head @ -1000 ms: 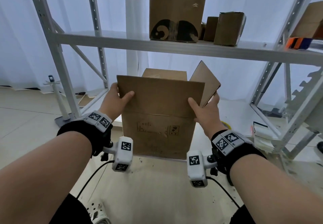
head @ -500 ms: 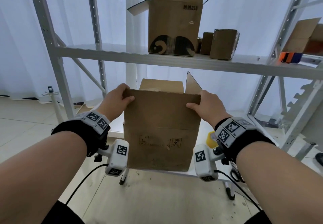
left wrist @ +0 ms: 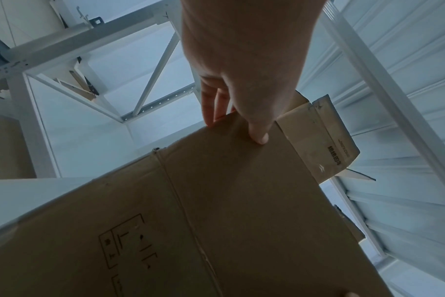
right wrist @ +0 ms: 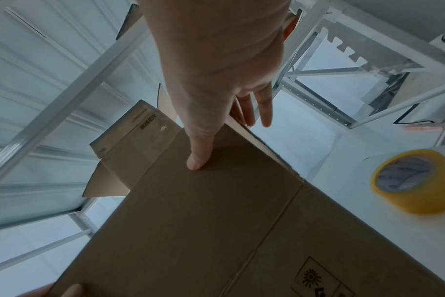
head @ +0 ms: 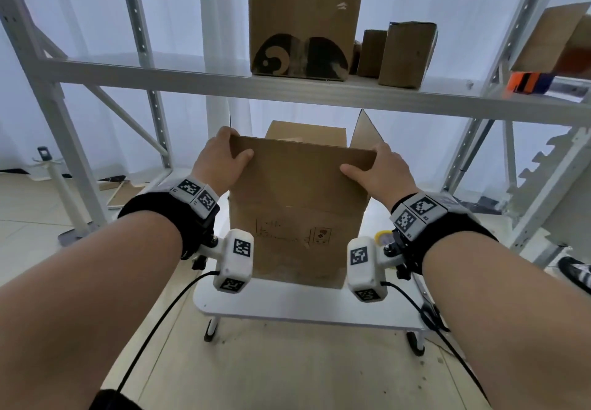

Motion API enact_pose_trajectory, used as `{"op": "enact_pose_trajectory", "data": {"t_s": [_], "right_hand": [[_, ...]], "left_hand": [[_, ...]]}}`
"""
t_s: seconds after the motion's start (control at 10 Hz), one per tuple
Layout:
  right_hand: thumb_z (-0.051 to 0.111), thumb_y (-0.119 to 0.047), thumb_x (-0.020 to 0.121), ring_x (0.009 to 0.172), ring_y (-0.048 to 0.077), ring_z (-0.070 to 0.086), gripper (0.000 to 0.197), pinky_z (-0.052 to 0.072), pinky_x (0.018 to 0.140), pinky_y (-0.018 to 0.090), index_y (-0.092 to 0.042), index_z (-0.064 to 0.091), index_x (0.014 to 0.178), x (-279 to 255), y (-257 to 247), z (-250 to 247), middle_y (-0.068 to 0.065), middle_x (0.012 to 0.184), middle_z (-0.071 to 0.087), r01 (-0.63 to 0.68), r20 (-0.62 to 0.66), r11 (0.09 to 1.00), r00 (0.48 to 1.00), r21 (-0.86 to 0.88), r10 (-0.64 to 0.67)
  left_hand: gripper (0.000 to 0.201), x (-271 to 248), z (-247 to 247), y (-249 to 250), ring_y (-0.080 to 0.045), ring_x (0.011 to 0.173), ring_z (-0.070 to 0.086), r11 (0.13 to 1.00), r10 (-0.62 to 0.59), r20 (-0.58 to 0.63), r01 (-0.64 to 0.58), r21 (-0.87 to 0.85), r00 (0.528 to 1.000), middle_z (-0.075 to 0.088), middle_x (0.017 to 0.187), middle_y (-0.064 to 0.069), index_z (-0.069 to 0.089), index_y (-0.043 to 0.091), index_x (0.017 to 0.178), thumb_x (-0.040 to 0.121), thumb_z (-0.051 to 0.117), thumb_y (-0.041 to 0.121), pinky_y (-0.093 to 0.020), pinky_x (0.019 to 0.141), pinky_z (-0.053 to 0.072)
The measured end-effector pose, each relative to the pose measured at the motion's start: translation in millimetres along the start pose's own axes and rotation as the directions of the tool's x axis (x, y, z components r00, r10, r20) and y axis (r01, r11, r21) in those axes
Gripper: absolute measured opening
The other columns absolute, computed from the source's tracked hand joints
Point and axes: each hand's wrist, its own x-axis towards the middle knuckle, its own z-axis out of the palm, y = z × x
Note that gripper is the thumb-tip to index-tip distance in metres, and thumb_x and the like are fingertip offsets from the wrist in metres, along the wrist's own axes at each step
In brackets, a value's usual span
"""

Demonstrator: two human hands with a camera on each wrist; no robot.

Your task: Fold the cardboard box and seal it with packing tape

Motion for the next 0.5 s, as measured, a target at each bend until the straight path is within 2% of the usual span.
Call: {"op": "enact_pose_trajectory", "data": {"t_s": [0.1,0.2,0.3,0.4,0.5], "right_hand": [[0.068,-0.059,0.076,0.118,0.031,0.051,0.083,0.044,0.1,0.045,-0.009,0.04,0.136,3,5,0,0.014,0.129,0.051,-0.019,0.04,0.998,0.999,0.053,0.017],[0.071,-0.051,0.078,0.119,0.029,0.052,0.079,0.043,0.102,0.043,-0.008,0.04,0.137,-4,5,-2,0.012,0.13,0.054,-0.018,0.054,0.991,0.998,0.136,0.011],[0.071,-0.042,0.081,0.12,0.03,0.049,0.074,0.041,0.102,0.041,-0.011,0.035,0.139,-8,5,-4,0.014,0.133,0.045,0.003,0.007,0.991,1.0,0.131,-0.004],[0.07,-0.039,0.083,0.122,0.034,0.045,0.073,0.04,0.102,0.042,-0.013,0.032,0.14,-20,0,-15,0.016,0.136,0.038,0.066,-0.038,0.997,0.997,0.046,-0.065],[0.067,-0.039,0.086,0.124,0.034,0.041,0.07,0.037,0.1,0.039,-0.012,0.032,0.14,-29,-9,-30,0.017,0.135,0.039,0.077,-0.054,0.997,0.996,-0.006,-0.077]], "left_hand": [[0.04,-2,-2,-2,-0.028,0.1,0.055,1.0,0.017,0.001,-0.017,0.019,1.0,0.057,0.113,-0.011,0.043,0.009,0.121,0.095,0.051,0.037,-0.035,0.083,0.045],[0.038,-9,-6,3,-0.025,0.092,0.053,0.997,0.017,0.023,-0.018,0.07,1.0,0.057,0.112,-0.012,0.042,0.007,0.119,0.096,0.049,0.037,-0.034,0.08,0.044],[0.043,-13,-9,6,-0.026,0.095,0.054,0.995,-0.02,0.025,0.018,0.1,0.999,0.055,0.116,-0.014,0.042,0.007,0.122,0.095,0.049,0.04,-0.036,0.083,0.046],[0.054,-25,-17,14,-0.031,0.109,0.054,0.989,-0.071,-0.005,0.071,0.132,0.997,0.048,0.129,-0.016,0.038,0.011,0.133,0.094,0.047,0.047,-0.04,0.091,0.045],[0.055,-32,-28,27,-0.03,0.111,0.055,0.995,-0.05,-0.071,0.056,0.086,0.996,0.045,0.134,-0.016,0.037,0.012,0.136,0.094,0.045,0.047,-0.041,0.093,0.044]]}}
